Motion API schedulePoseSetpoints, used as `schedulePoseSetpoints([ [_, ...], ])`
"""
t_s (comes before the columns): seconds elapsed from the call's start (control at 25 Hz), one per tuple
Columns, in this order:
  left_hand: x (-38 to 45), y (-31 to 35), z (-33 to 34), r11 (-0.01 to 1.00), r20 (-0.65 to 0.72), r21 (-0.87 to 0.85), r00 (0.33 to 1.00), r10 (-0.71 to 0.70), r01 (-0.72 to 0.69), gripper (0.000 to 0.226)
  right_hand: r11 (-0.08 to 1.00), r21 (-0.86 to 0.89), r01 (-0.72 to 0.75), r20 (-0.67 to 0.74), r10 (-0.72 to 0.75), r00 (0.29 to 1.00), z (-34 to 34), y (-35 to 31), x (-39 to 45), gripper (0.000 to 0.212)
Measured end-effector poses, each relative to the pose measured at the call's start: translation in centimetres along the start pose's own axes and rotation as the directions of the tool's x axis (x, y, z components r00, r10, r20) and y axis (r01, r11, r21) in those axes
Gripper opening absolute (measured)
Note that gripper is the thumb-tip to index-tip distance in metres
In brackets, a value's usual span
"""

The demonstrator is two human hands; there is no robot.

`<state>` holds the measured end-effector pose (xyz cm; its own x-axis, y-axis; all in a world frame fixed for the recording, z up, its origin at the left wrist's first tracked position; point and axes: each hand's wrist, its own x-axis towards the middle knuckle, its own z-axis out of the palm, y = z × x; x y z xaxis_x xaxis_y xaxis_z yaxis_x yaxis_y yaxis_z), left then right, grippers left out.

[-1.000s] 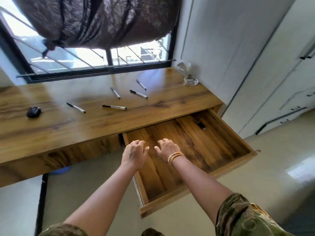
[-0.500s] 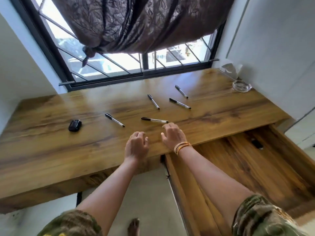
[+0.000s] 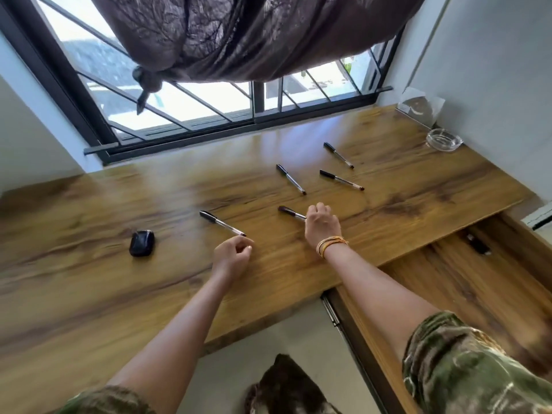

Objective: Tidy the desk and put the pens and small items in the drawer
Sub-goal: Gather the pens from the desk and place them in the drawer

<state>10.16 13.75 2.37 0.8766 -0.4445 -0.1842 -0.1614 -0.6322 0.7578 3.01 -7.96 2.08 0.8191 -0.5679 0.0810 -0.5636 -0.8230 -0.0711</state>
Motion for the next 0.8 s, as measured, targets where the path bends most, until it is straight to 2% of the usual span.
schedulePoseSetpoints([
  [0.04,0.3,-0.2,0.0,0.998,0.042,-0.060,0.999,-0.016,0.019,0.012,0.997,0.069,-0.024,0.040,0.021,0.999,0.0,-0.3,0.3,0.024],
  [0.08,0.5,-0.4,-0.1,0.983,0.076,-0.171,0.996,-0.048,0.060,0.012,0.972,0.219,-0.080,0.104,0.058,0.993,-0.1,-1.0,0.7,0.022],
  [0.12,0.7,-0.3,-0.1,0.941,0.098,-0.317,0.991,-0.090,0.117,0.012,0.881,0.441,-0.173,0.184,0.100,0.978,-0.4,-1.8,1.1,0.019],
  [0.16,1.2,0.0,0.1,0.886,0.111,-0.430,0.984,-0.138,0.173,0.012,0.692,0.659,-0.295,0.303,0.114,0.946,-1.0,-2.9,1.3,0.014],
  [0.2,1.7,0.4,0.3,0.822,0.114,-0.528,0.977,-0.183,0.215,0.014,0.439,0.801,-0.406,0.422,0.067,0.904,-1.8,-4.1,1.1,0.014],
  [0.24,2.1,1.1,0.4,0.781,0.105,-0.581,0.973,-0.207,0.228,0.016,0.215,0.850,-0.481,0.493,-0.001,0.870,-2.4,-5.3,0.9,0.014],
  [0.28,2.6,1.8,0.4,0.741,0.091,-0.634,0.973,-0.214,0.222,0.017,0.072,0.851,-0.520,0.525,-0.065,0.849,-2.9,-6.1,0.9,0.012],
  [0.32,3.0,2.5,0.4,0.705,0.070,-0.680,0.975,-0.212,0.202,0.017,0.025,0.843,-0.537,0.536,-0.110,0.837,-3.1,-6.7,1.1,0.010],
  [0.44,4.6,4.2,0.3,0.615,0.040,-0.771,0.975,-0.217,0.168,0.006,0.082,0.844,-0.530,0.533,-0.232,0.814,-3.6,-6.9,2.7,0.009],
  [0.52,5.9,5.2,0.6,0.574,0.046,-0.800,0.972,-0.231,0.174,0.004,0.207,0.836,-0.508,0.548,-0.297,0.782,-3.6,-5.9,4.6,0.008],
  [0.56,6.6,5.7,0.7,0.551,0.051,-0.815,0.970,-0.237,0.178,0.006,0.317,0.831,-0.457,0.543,-0.285,0.790,-3.6,-5.4,5.7,0.010],
  [0.6,7.3,6.1,0.9,0.530,0.056,-0.828,0.969,-0.243,0.181,0.006,0.452,0.812,-0.369,0.501,-0.217,0.838,-3.3,-4.9,7.0,0.013],
  [0.68,8.2,6.7,1.2,0.512,0.070,-0.836,0.964,-0.256,0.196,0.005,0.709,0.675,-0.204,0.273,0.017,0.962,-2.4,-3.9,9.7,0.015],
  [0.72,8.4,6.8,1.4,0.517,0.072,-0.831,0.962,-0.262,0.203,0.005,0.761,0.612,-0.217,0.182,0.132,0.975,-1.8,-3.4,11.0,0.016],
  [0.8,9.0,6.7,1.9,0.541,0.072,-0.815,0.962,-0.264,0.209,0.005,0.773,0.555,-0.307,0.167,0.258,0.952,-0.8,-2.6,13.0,0.028],
])
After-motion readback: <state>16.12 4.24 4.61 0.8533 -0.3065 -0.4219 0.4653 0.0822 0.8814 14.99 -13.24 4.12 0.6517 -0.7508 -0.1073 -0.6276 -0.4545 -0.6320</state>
